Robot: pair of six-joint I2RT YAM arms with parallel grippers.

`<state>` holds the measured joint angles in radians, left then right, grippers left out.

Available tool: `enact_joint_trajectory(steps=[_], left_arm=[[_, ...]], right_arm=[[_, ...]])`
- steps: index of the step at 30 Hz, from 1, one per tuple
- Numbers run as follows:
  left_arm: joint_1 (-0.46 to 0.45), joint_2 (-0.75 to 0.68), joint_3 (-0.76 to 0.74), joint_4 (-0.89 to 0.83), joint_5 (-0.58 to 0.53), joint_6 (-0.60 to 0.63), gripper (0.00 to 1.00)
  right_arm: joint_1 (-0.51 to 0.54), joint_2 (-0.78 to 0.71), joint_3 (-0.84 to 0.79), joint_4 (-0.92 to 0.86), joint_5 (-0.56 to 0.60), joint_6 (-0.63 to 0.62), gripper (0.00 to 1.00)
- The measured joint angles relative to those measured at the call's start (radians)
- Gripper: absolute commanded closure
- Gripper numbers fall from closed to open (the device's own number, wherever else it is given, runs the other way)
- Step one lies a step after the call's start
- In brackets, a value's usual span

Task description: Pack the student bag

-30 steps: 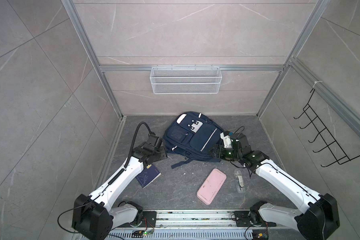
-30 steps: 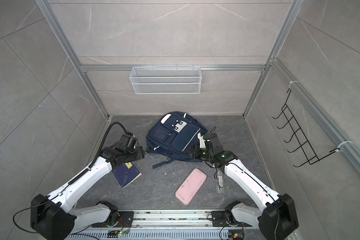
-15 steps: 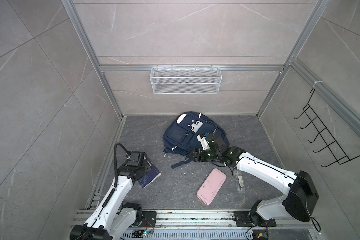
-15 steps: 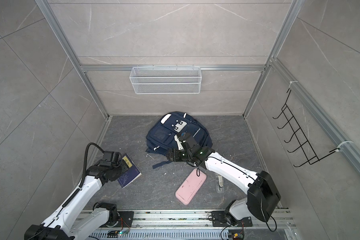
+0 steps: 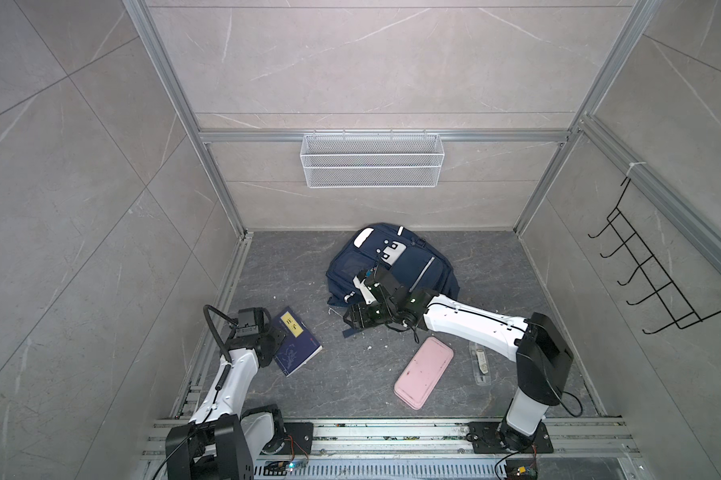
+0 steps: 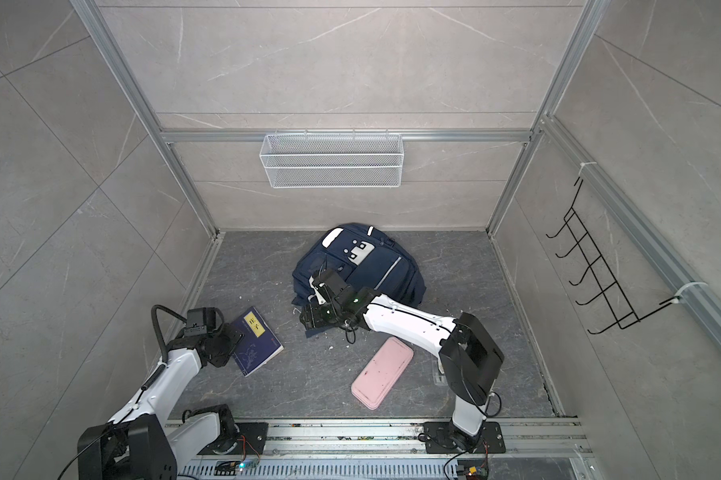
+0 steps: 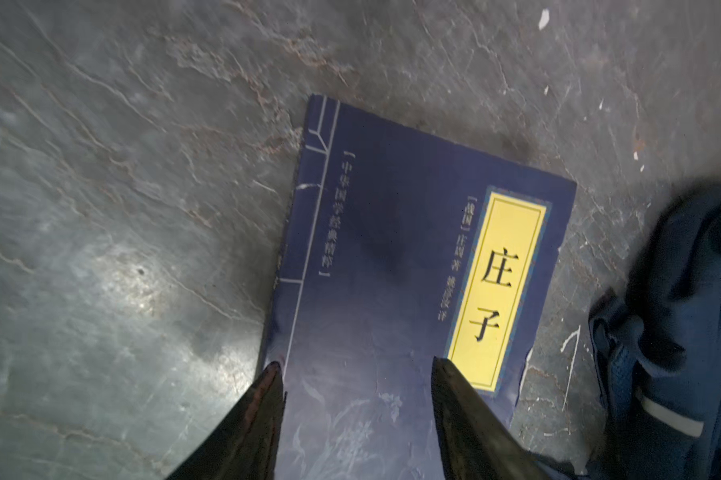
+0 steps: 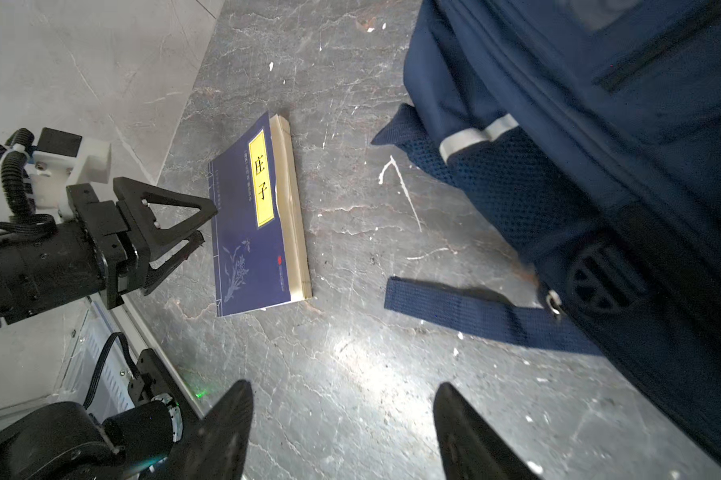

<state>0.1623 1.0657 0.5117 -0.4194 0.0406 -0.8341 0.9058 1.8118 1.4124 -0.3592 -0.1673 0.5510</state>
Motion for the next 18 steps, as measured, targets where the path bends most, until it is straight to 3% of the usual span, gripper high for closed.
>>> enact_joint_trajectory(steps=[18], left_arm=[[0.013, -0.004, -0.082, 0.105, 0.079, 0.028, 0.41]], right_arm=[[0.062, 0.496, 0.58, -0.156, -0.048, -0.037, 0.31]])
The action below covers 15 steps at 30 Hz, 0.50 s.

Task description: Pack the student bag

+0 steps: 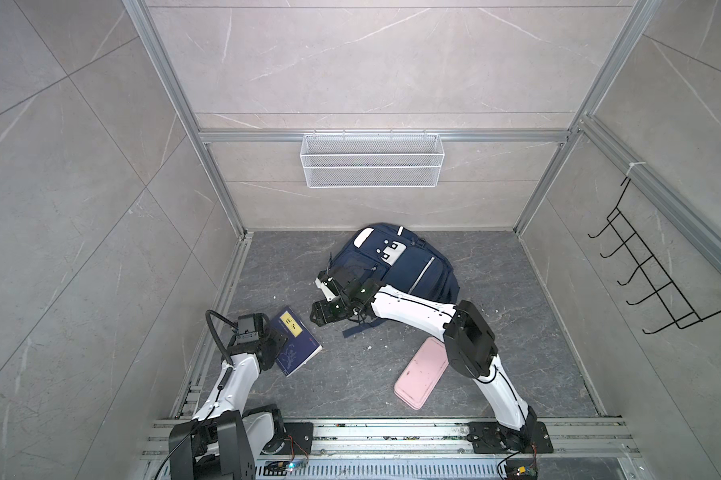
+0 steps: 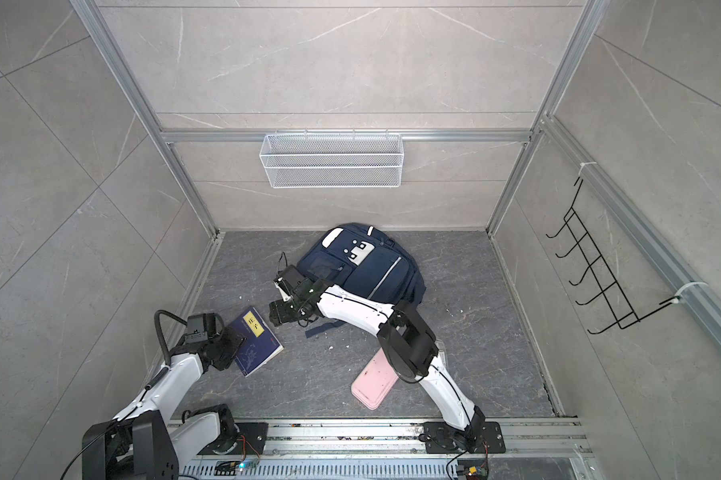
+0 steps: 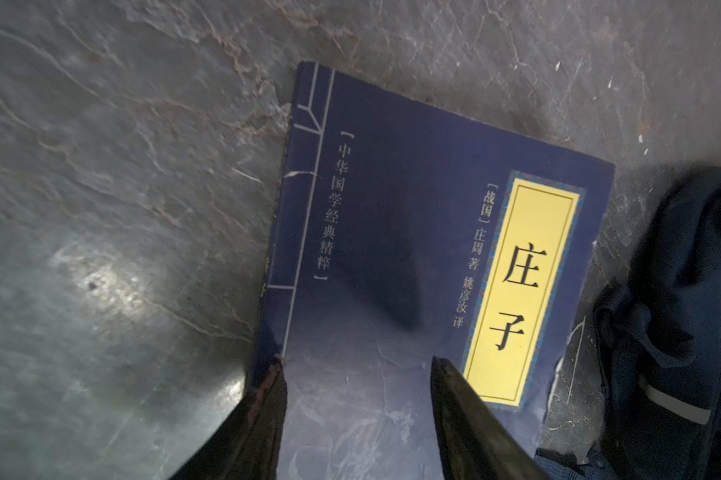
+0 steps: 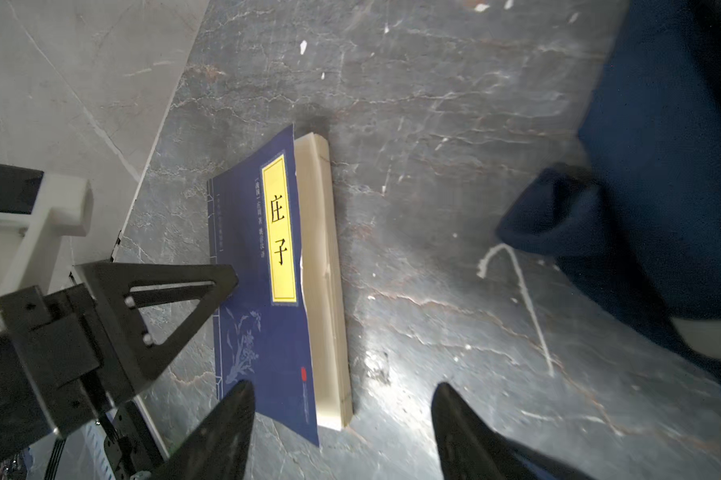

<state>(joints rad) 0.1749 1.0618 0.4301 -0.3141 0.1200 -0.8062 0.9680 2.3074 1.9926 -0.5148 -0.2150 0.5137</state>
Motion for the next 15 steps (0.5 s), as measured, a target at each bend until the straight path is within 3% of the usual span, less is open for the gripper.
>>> enact_joint_trajectory(steps=[8, 15], left_arm=[[0.0, 0.008, -0.002, 0.014, 0.068, 0.042, 0.41], [0.0, -0.068, -0.001, -0.06, 0.047, 0.08, 0.4]], right_arm=[[0.014, 0.236, 0.322, -0.153, -0.01, -0.014, 0.32], [0.017, 0.459, 0.689, -0.316, -0.013, -0.018, 0.34]])
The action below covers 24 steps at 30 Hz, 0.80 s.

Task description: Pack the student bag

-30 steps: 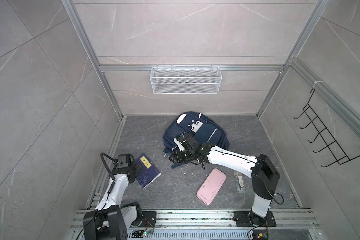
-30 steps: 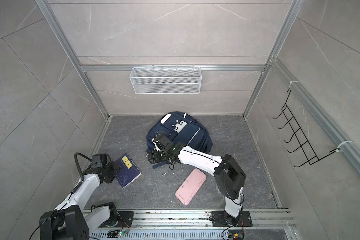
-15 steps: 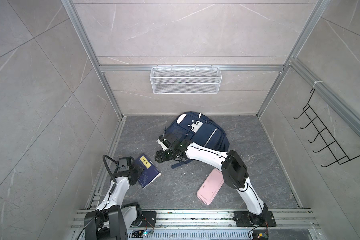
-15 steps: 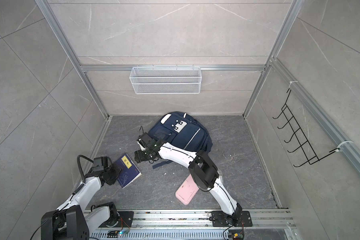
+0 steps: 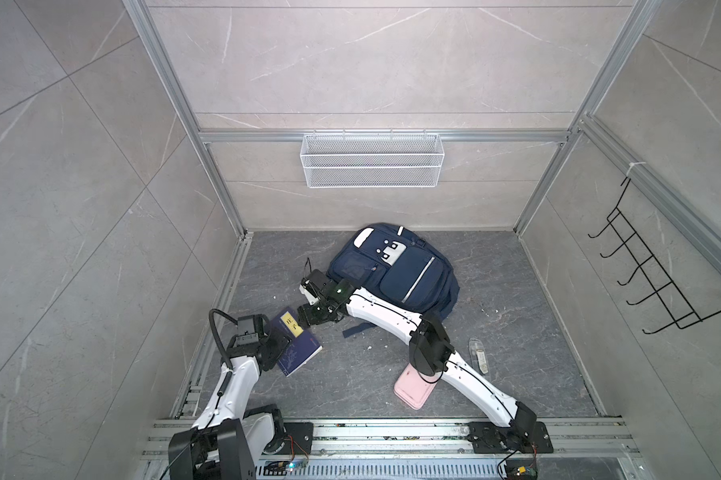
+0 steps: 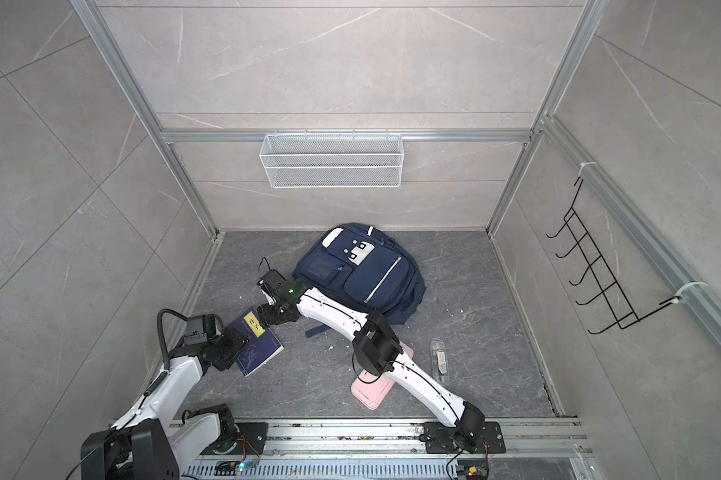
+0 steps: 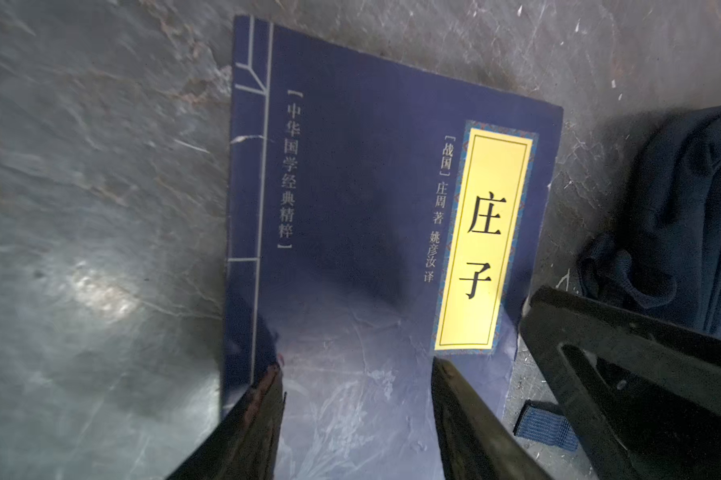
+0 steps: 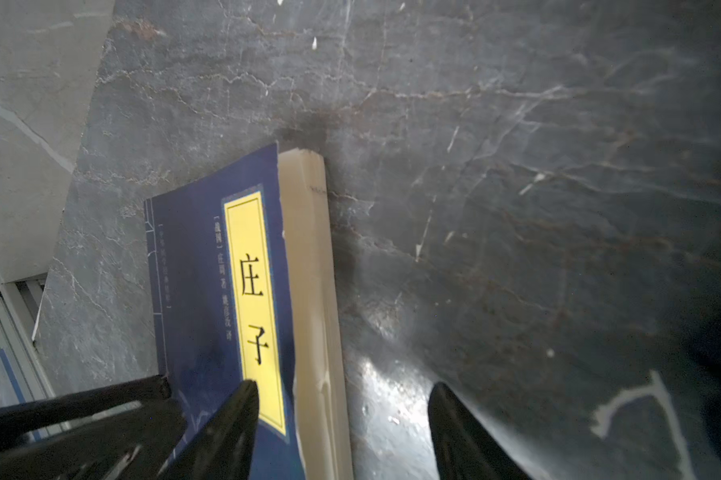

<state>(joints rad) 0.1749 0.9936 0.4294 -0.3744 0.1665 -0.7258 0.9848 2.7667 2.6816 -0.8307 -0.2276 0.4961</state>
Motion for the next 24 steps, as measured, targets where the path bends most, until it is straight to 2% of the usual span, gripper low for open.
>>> enact_joint_trajectory(steps=[4, 8, 16, 21, 24], left_arm=[[0.0, -0.051, 0.013, -0.052, -0.035, 0.006, 0.4], [0.0, -0.075, 0.017, -0.086, -0.085, 0.003, 0.4], [0.0, -0.093, 0.013, -0.118, -0.186, -0.005, 0.41], [0.0, -0.091, 0.002, -0.116, -0.217, -0.011, 0.4], [0.0, -0.035, 0.003, -0.097, -0.214, -0.011, 0.4]], right_arm=[[0.008, 0.061, 0.112, -0.056, -0.001, -0.001, 0.41], [0.015, 0.068, 0.114, -0.086, 0.004, -0.006, 0.54], [0.016, 0.069, 0.101, -0.097, 0.004, -0.02, 0.67], [0.016, 0.069, 0.099, -0.097, 0.003, -0.022, 0.68], [0.017, 0.07, 0.099, -0.097, 0.003, -0.022, 0.68]])
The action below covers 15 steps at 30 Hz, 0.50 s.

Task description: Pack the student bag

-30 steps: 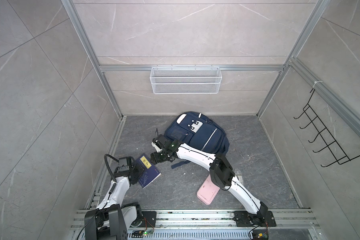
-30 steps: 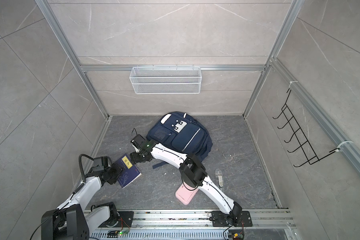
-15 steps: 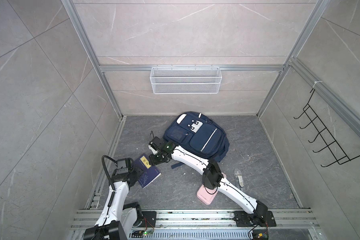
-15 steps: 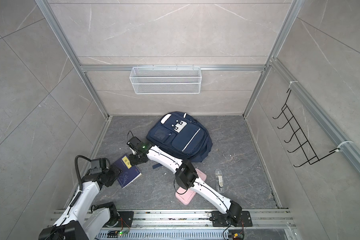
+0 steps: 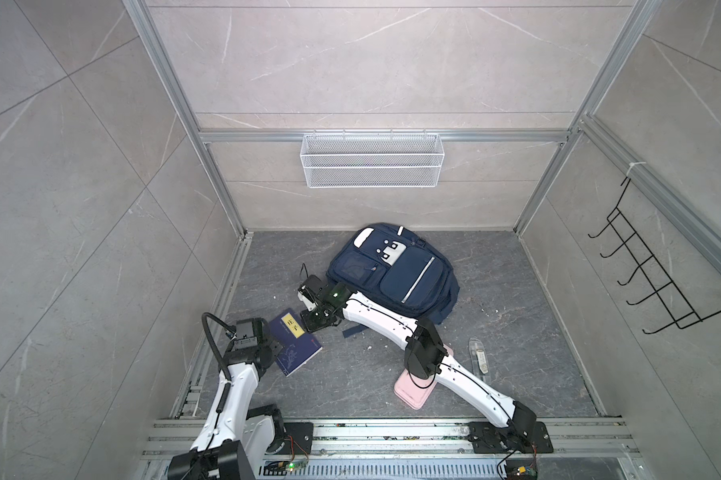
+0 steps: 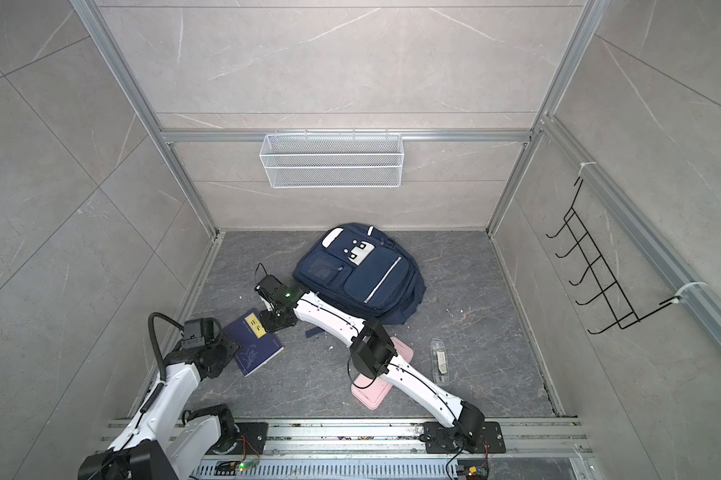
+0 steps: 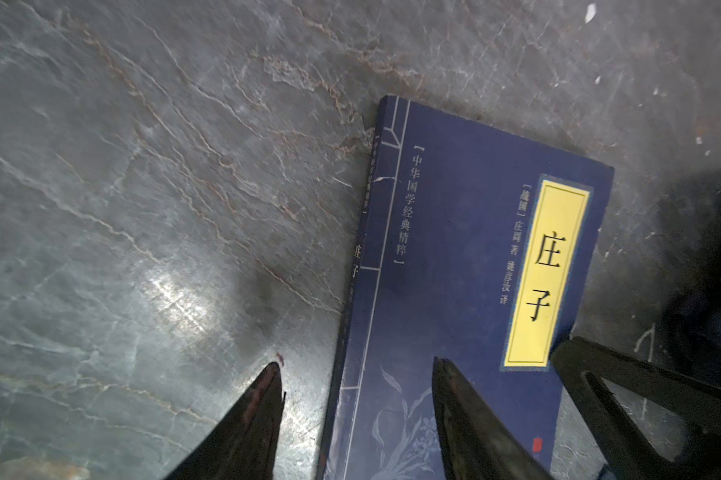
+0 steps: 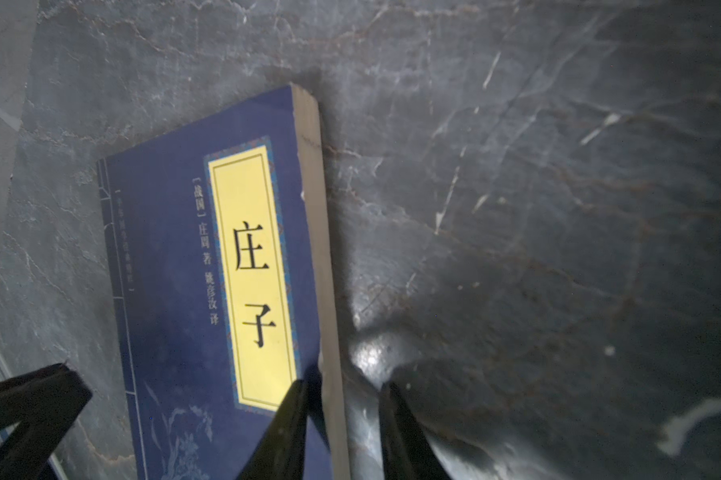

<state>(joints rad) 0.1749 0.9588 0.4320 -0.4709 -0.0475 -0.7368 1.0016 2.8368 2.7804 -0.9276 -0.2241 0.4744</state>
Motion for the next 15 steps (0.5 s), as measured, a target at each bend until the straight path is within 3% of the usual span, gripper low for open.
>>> enact_joint_trajectory(steps=[8, 15], left_arm=[[0.0, 0.197, 0.048, 0.082, 0.071, -0.008, 0.41], [0.004, 0.193, 0.023, 0.179, 0.158, -0.019, 0.43]], right_arm=[[0.005, 0.0, 0.0, 0.0, 0.0, 0.0, 0.68], [0.007, 0.0, -0.005, -0.001, 0.003, -0.004, 0.7]])
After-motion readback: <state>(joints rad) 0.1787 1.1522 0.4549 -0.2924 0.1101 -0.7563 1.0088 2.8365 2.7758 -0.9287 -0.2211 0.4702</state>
